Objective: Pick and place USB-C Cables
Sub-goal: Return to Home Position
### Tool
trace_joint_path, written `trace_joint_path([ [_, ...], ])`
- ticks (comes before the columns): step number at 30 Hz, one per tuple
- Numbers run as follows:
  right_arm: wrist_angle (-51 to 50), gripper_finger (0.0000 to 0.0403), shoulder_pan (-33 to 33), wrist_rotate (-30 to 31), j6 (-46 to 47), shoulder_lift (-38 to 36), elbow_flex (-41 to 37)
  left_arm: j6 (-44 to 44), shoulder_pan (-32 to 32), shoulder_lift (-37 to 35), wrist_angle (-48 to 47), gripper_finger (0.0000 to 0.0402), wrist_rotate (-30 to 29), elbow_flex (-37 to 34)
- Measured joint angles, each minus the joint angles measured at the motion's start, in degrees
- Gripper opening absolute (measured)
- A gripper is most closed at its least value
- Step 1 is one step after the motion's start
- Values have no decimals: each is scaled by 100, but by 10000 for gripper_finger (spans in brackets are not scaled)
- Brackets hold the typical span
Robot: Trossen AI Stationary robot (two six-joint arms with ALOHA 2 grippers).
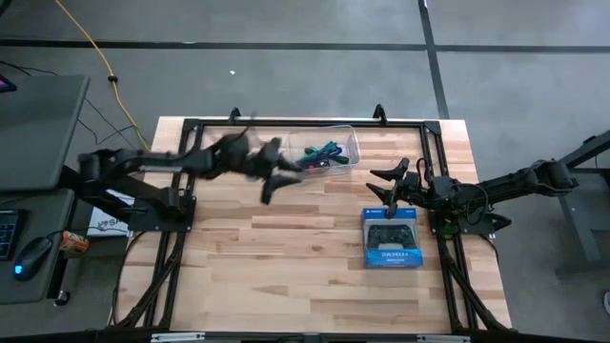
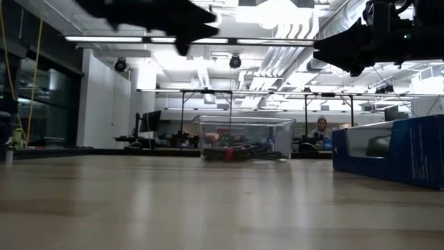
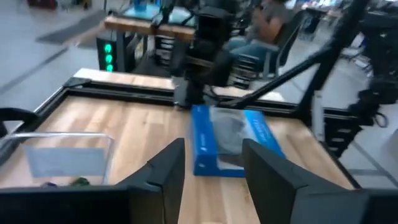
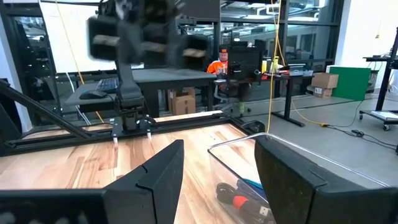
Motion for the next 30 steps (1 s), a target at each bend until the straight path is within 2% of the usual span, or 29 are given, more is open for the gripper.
trace_joint_path([
  [6,38,190,2,-13,8,0,1,-97,-176,-1500,1454,136,-239,-2056],
  [12,101,190,2,-13,12,0,1,-352,-270,-2799,1966,136,-331,-3232],
  [16,101,190,1,-17,12,0,-1,-350,-318,-3464,1916,135,-768,-3573],
  [19,102,190,0,-22,12,0,0,-349,-369,-3846,1726,135,-806,-3581],
  [24,166,190,1,-135,61,-1,1,-299,-951,-4194,1141,133,-894,-3579],
  [27,166,190,2,-233,121,-2,1,-268,-1465,-4374,787,119,-1472,-3579],
  [30,166,190,2,-252,117,-1,1,-12,-1951,-4663,439,87,-2196,-3581],
])
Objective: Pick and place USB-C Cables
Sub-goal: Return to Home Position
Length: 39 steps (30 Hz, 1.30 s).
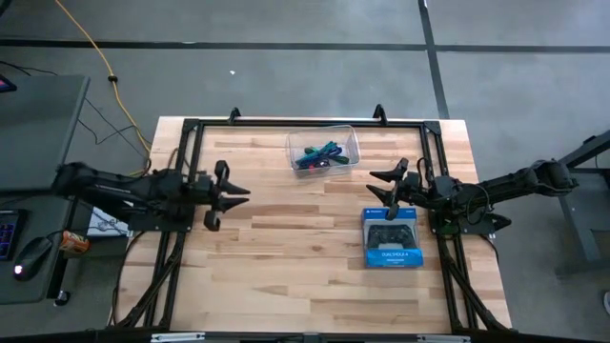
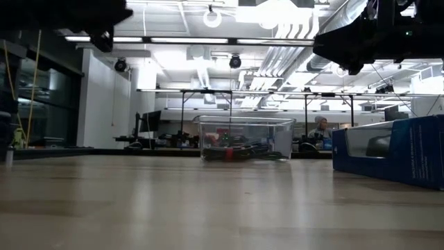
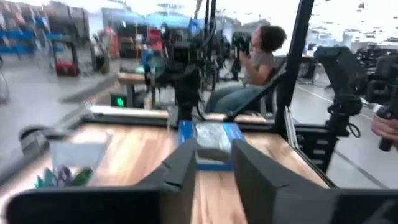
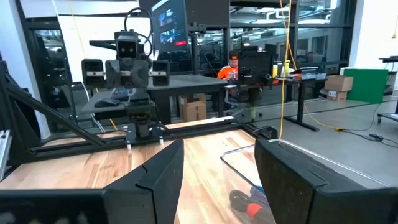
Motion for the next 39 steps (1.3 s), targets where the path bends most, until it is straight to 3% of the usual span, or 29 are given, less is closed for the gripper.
trace_joint_path([
  [4,0,190,0,1,2,-1,0,475,-497,-648,-356,20,-546,2],
  [6,0,190,0,1,4,-1,0,637,-657,-988,-647,7,-731,1],
  [9,9,190,0,1,4,0,0,735,-787,-1409,-886,8,-1014,-122],
  [16,103,190,-2,3,4,-1,0,905,-802,-2336,-831,1,-1049,-1096],
  [20,101,190,0,8,4,-1,0,914,-774,-2762,-1088,0,-1076,-1292],
  [30,93,187,0,157,-23,-17,0,1075,-157,-2918,-1391,0,-964,-1284],
  [34,-148,144,-1,257,-218,-124,0,947,186,-2912,-1622,0,-686,-1283],
  [39,-951,22,0,604,-296,-660,0,1017,414,-2914,-1611,0,-591,-1283],
])
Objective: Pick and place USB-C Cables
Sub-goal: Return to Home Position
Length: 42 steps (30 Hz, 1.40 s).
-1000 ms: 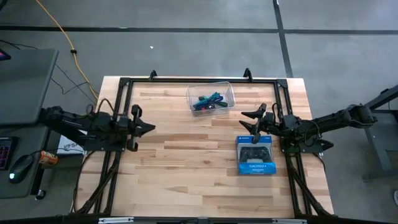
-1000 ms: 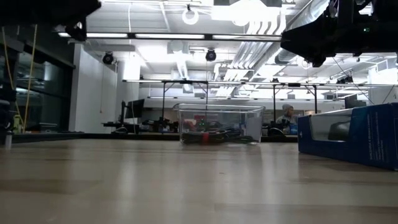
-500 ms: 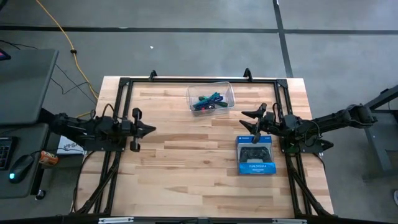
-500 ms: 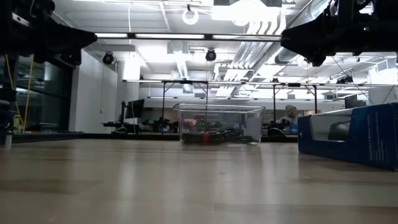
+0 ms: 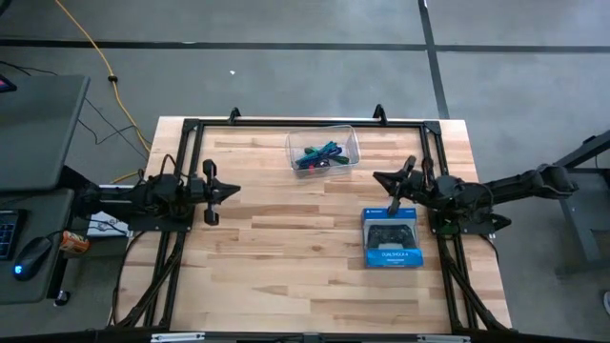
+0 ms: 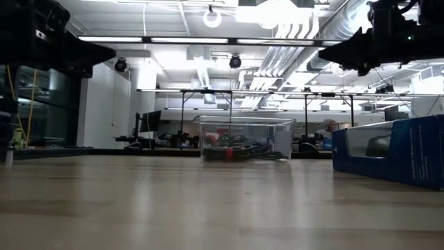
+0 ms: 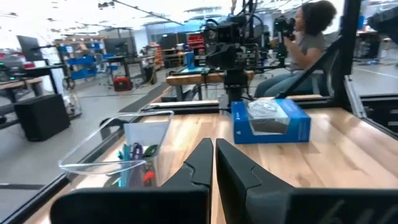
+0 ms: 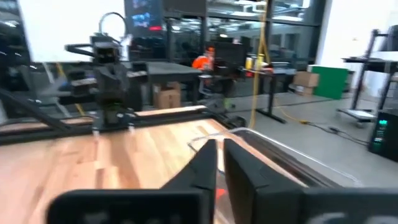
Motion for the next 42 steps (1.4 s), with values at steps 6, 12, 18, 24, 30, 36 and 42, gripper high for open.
trace_joint_path([
  [6,-1295,9,-1,14,90,-1271,0,-195,39,22,5,0,1,0],
  [12,-2587,1,-2,-624,550,-2574,-18,-259,37,22,3,0,10,0],
  [18,-2780,0,-2,-952,489,-3414,-501,-297,37,22,3,0,10,0],
  [24,-3140,0,-1,-1095,484,-3606,-503,-297,37,22,2,1,8,0],
  [30,-3287,0,0,-1228,484,-3538,-503,-297,37,22,3,1,8,2],
  [36,-3287,0,-2,-1215,557,-3482,-505,-297,37,22,1,1,8,2],
  [42,-3287,0,-1,-1212,589,-3475,-505,-297,37,22,3,1,5,2],
])
